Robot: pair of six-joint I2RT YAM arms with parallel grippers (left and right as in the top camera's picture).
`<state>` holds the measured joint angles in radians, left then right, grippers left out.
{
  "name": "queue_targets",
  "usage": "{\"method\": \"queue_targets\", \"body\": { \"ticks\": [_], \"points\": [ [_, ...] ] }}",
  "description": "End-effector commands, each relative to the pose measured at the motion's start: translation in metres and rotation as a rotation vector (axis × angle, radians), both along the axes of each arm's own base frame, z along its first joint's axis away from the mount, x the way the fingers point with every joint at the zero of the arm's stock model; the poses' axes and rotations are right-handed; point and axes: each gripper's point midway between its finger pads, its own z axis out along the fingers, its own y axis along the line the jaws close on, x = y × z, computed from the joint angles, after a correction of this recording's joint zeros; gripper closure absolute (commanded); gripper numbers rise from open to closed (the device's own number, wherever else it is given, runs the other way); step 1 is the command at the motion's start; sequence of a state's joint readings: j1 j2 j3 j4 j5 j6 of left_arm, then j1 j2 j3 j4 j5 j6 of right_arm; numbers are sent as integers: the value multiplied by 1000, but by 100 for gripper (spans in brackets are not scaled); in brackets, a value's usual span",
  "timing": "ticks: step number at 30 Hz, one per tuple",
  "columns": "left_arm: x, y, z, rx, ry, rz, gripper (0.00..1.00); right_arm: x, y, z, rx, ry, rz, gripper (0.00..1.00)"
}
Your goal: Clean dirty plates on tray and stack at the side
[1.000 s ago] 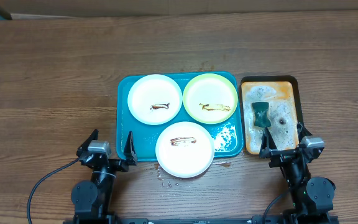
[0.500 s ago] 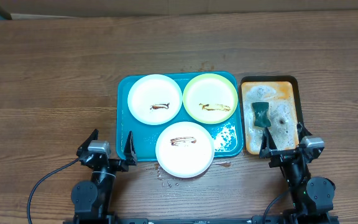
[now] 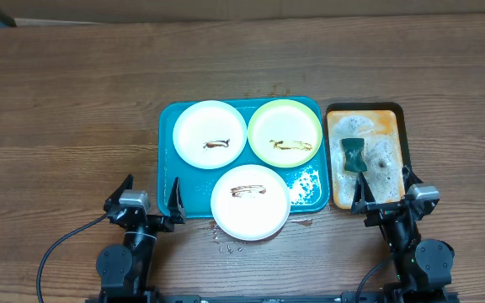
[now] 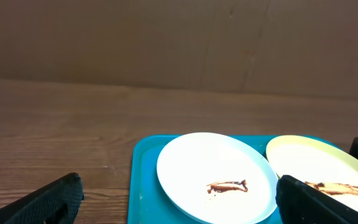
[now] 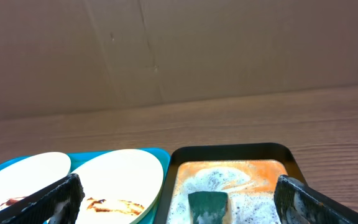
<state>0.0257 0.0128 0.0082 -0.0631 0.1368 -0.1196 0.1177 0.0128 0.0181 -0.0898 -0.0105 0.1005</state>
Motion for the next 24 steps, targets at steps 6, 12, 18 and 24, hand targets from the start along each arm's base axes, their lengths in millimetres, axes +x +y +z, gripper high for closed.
{"method": "queue_targets", "body": {
  "ticks": [6,12,18,24],
  "points": [
    [0,1,-1,19,-4,6,0,0,-2,-1,-3,-6,-11,0],
    [0,1,-1,19,-3,8,0,0,-2,-1,-3,-6,-10,0],
    [0,1,-1,1,-1,7,0,0,-2,-1,35,0,-12,0],
    [-6,1,2,-20,60,9,0,-1,-2,-1,95,23,-15,0]
  ]
}}
